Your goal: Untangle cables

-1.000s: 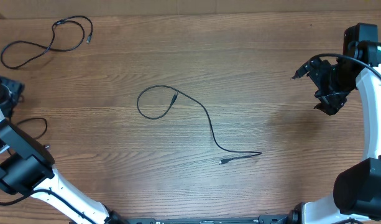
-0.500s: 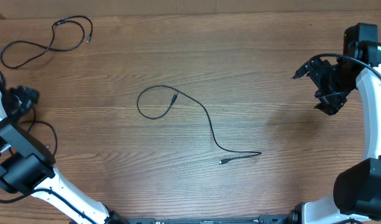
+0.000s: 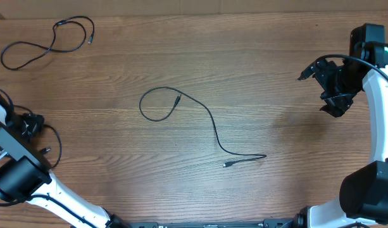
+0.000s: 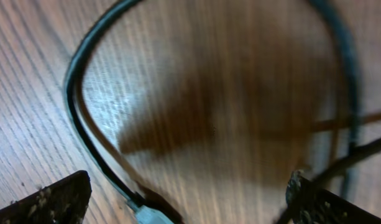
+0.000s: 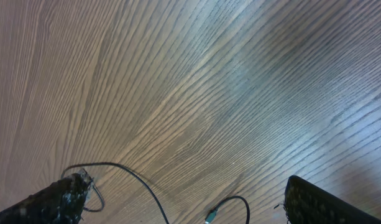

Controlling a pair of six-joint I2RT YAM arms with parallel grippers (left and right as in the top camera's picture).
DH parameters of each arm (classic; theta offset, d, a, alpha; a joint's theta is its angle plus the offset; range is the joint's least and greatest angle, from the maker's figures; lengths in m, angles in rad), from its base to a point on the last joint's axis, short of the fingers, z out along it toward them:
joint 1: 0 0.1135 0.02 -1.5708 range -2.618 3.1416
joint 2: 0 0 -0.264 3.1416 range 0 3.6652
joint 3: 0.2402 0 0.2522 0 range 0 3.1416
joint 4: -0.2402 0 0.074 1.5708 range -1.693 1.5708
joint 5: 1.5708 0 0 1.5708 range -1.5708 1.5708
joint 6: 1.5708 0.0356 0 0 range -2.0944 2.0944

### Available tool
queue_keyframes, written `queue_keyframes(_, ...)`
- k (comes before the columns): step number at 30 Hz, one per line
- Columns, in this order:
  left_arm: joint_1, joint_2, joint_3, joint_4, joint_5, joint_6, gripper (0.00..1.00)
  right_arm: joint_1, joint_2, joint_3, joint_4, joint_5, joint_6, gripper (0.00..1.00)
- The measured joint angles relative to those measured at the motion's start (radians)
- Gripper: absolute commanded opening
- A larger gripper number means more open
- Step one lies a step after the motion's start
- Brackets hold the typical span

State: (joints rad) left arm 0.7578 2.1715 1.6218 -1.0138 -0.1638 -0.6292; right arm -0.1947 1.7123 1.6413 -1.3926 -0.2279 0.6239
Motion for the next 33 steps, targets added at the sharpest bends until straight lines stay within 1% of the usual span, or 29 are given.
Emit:
queue_keyframes(7,0.01,0.0,0.0,0.046,0.002,0.012,1.0,0.0,0.0,0.0,0.0,0.0,0.001,1.0)
queue_keyframes(11,0.01,0.0,-0.01,0.082,0.051,0.012,1.0,0.0,0.0,0.0,0.0,0.0,0.001,1.0)
queue_keyframes(15,0.01,0.0,-0.028,0.086,0.081,0.013,1.0,0.0,0.0,0.0,0.0,0.0,0.001,1.0)
queue_keyframes(18,0.01,0.0,-0.029,0.086,0.089,0.016,0.94,0.0,0.0,0.0,0.0,0.0,0.001,1.0)
queue_keyframes(20,0.01,0.0,-0.031,0.088,0.101,0.023,0.86,0.0,0.0,0.0,0.0,0.0,0.001,1.0)
queue_keyframes(27,-0.006,0.0,-0.034,0.127,0.158,0.038,0.84,0.0,0.0,0.0,0.0,0.0,0.001,1.0)
queue_keyframes(33,-0.061,-0.001,-0.034,0.227,0.175,0.038,0.82,0.0,0.0,0.0,0.0,0.0,0.0,1.0)
